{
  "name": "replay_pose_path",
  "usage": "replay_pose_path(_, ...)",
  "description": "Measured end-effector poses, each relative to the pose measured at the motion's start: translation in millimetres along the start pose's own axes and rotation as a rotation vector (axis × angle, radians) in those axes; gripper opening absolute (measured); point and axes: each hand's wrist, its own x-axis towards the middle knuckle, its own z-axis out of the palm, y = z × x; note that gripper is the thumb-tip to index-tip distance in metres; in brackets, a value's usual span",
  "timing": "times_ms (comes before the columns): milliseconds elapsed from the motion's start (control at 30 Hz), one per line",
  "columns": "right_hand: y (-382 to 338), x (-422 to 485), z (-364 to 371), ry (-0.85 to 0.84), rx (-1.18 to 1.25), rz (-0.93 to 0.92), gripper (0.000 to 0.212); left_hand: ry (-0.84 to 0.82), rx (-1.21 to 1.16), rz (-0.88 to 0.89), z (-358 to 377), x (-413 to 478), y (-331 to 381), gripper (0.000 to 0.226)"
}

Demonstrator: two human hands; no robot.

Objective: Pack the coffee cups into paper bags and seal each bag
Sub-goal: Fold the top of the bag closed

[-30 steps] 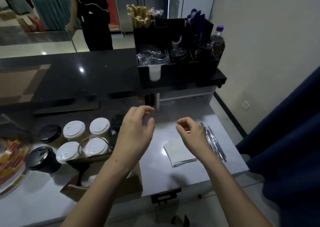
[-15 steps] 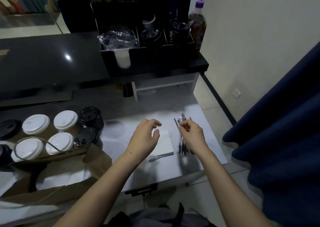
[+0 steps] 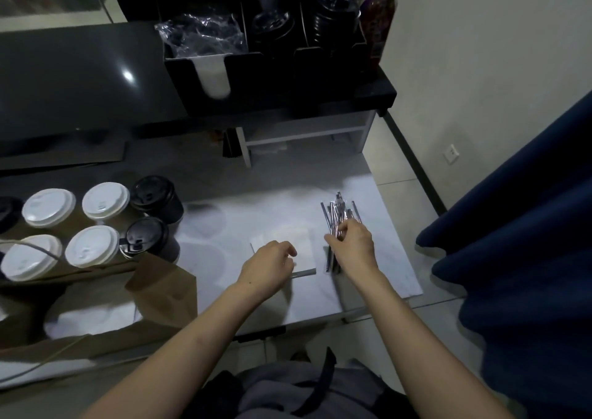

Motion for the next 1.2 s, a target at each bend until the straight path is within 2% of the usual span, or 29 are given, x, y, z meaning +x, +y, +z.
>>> replay_pose_path(100,1,-3,4,-0.03,-0.075,-0.007,0.041,-0.03,0.047,0.003,8,3,-3,0.024)
replay_pose_path(200,1,-2,5,-0.019,-0.119,-0.01,0.032,-0.021,0.063,0.008,12,5,-5,0.025)
replay_pose_path(333,2,0,4,0.001,-0.058,0.023,0.02,-0.014,0.063,0.006,13,7,-6,0.025)
replay_pose_path(867,0,-2,-5,-0.031,-0.033,0.097,0.02,-0.02,-0.016,-0.013,12,5,-7,0.025)
replay_pose_path(1067,0,-6,-5,0.0,-0.029,0.104,0.005,-0.015,-0.034,-0.022,8,2,-6,0.027)
replay_pose_path(1200,1,-6,-6,0.005,-0.036,0.086,0.008,-0.017,-0.037,-0.034,6,1,-5,0.028)
